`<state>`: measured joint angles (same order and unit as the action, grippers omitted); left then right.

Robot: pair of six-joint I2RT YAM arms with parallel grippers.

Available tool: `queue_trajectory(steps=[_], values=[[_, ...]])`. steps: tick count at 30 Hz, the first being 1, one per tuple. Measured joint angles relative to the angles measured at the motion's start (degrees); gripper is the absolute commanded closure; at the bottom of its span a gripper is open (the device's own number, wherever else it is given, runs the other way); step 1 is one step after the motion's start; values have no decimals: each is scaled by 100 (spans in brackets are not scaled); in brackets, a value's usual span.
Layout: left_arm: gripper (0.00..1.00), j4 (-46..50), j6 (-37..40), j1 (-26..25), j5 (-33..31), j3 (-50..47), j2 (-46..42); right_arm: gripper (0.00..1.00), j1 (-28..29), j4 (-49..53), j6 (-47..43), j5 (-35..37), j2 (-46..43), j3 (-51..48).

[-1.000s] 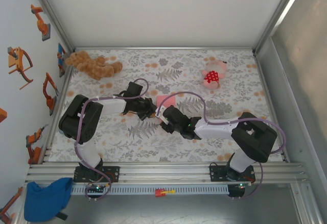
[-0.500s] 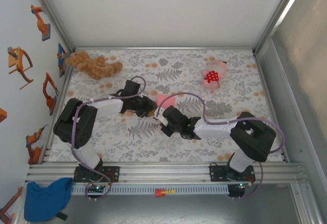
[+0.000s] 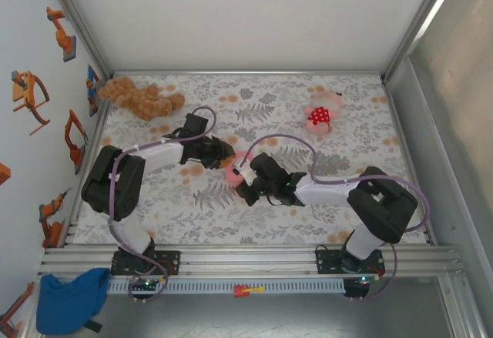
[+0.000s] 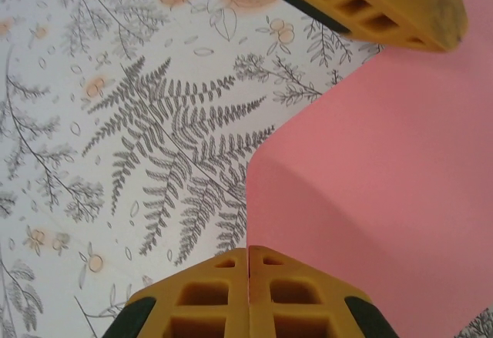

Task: Fold a paper plane with a square sheet of paper (pick it up from the middle)
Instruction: Third fold the triangle at the center of the table.

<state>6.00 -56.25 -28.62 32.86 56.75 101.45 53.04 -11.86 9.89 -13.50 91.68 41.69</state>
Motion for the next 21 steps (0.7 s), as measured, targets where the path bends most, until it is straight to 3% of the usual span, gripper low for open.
queue_trajectory(steps=[11, 21], values=[[83, 841, 551, -203, -282, 844, 931, 100, -120, -197, 619, -632, 516, 2], [87, 1276, 813, -221, -404, 1025, 1088, 100, -289, -164, 1110, -461, 518, 20]])
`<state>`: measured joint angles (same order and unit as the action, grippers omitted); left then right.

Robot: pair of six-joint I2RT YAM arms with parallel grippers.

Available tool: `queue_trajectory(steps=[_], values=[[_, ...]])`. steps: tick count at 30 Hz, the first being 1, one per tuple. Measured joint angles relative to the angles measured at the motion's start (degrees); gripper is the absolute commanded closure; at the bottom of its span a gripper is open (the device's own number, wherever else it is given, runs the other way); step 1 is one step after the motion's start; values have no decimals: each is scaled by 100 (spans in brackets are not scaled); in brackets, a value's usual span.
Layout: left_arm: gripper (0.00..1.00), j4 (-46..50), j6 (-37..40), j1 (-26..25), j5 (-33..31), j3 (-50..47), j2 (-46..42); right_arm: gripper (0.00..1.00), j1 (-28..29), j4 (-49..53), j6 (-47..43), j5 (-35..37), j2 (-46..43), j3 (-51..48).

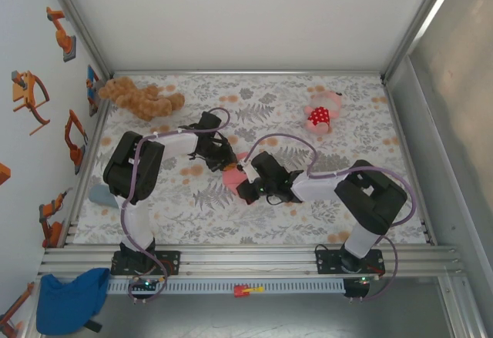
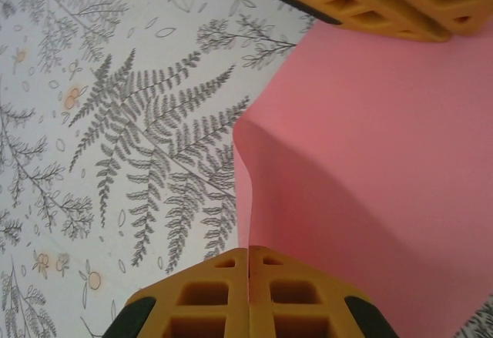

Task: Fold a paper plane with a square sheet of paper (pick it up from the middle)
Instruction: Third fold the triangle at the center of the table.

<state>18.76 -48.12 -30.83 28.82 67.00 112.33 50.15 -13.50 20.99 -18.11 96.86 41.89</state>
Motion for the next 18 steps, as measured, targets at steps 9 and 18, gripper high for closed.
queue_trajectory(steps=[9, 18], values=[[87, 120, 111, -2, -15, 83, 48, 100, -140, 245, 179, 391, 0, 131], [87, 157, 151, -7, -13, 109, 59, 100, -140, 387, 199, 540, 76, 205]])
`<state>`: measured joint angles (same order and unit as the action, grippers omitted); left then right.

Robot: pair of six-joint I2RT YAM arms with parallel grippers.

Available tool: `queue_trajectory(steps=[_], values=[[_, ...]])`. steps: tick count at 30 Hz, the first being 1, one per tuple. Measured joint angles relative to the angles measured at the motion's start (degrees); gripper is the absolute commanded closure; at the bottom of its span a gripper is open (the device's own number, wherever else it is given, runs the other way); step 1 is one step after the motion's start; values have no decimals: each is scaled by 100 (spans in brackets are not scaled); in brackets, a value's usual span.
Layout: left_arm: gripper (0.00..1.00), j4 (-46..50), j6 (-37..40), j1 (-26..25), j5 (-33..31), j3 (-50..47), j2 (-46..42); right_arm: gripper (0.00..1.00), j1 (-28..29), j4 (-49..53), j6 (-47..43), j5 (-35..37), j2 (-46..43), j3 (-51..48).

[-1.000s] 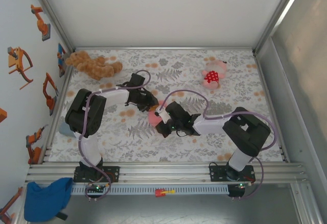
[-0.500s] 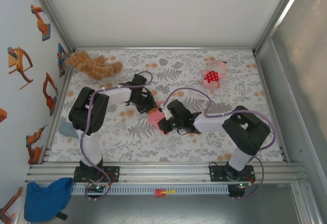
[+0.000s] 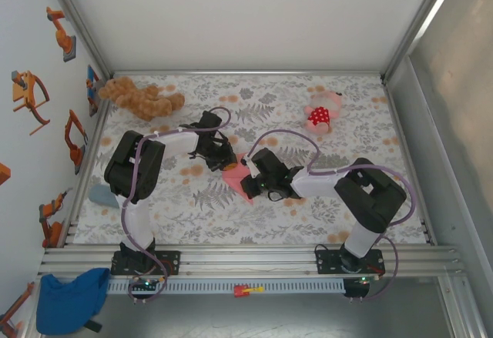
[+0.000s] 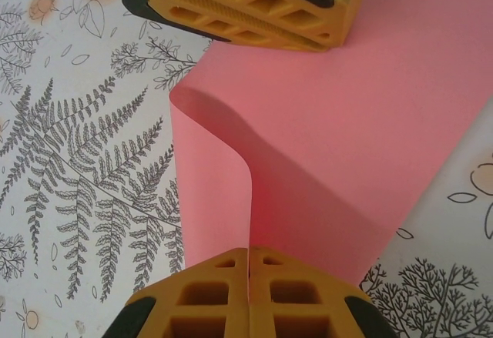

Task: Fold a paper plane with a square sheet of paper (pick it up from the middle)
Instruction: Third fold the triangle at the center of the table.

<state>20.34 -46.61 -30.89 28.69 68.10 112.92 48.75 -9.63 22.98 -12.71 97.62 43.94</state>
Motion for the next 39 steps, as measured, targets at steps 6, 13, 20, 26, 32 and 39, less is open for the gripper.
queue_trajectory(steps=[6, 13, 20, 26, 32, 39], values=[[87, 7, 2, -28, -17, 31, 20, 100, -4, 28, 24, 22, 42, 4], [88, 7, 4, -52, -17, 46, 31, 100, -4, 39, 63, 28, 116, 9], [88, 4, 44, -59, -20, 48, 33, 100, -4, 87, 63, 31, 190, 83], [88, 7, 48, -59, -17, 48, 33, 100, -4, 127, 63, 33, 210, 94], [88, 7, 55, -59, -17, 48, 33, 100, -4, 136, 63, 28, 223, 109], [88, 4, 66, -59, -17, 48, 33, 100, -4, 190, 63, 13, 260, 168]])
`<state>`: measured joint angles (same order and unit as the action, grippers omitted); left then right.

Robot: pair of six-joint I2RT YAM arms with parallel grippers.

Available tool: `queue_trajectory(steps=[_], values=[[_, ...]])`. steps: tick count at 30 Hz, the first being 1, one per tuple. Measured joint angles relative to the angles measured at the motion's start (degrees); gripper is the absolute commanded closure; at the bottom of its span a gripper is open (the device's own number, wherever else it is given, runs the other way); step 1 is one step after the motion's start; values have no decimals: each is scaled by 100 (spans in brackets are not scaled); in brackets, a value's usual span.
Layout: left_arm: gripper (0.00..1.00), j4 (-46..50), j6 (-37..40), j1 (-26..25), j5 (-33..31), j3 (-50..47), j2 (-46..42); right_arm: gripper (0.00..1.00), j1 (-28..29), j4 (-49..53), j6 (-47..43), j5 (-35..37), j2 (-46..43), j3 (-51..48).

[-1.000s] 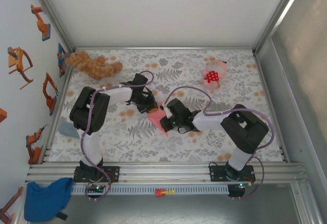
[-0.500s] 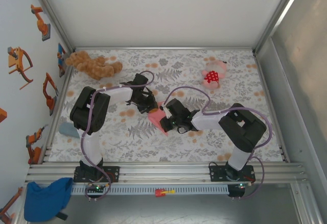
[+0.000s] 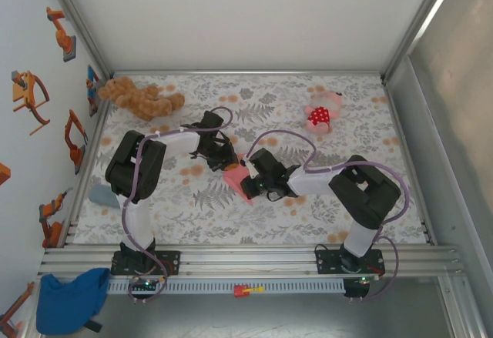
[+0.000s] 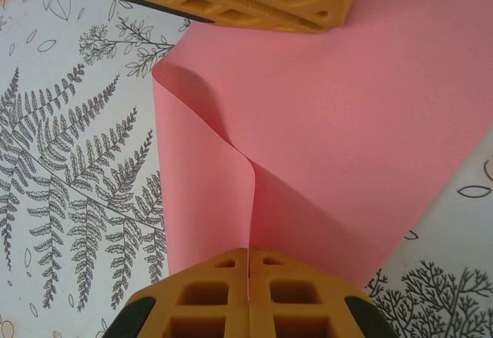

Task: Fold a paper plane with a square sheet of paper (pick it up from the middle)
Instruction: Third fold the triangle at the center of the table.

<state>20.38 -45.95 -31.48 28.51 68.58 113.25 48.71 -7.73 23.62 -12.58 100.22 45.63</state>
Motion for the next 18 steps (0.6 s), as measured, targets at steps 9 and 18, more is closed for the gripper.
queue_trajectory(steps=[9, 18], values=[[81, 2, -31, 20, -44, -20, -107, 100, 0, 22, 2, -2, 28, 28], [76, -415, -492, 271, -323, -951, -1497, 100, 0, 22, 61, -4, 28, 31]])
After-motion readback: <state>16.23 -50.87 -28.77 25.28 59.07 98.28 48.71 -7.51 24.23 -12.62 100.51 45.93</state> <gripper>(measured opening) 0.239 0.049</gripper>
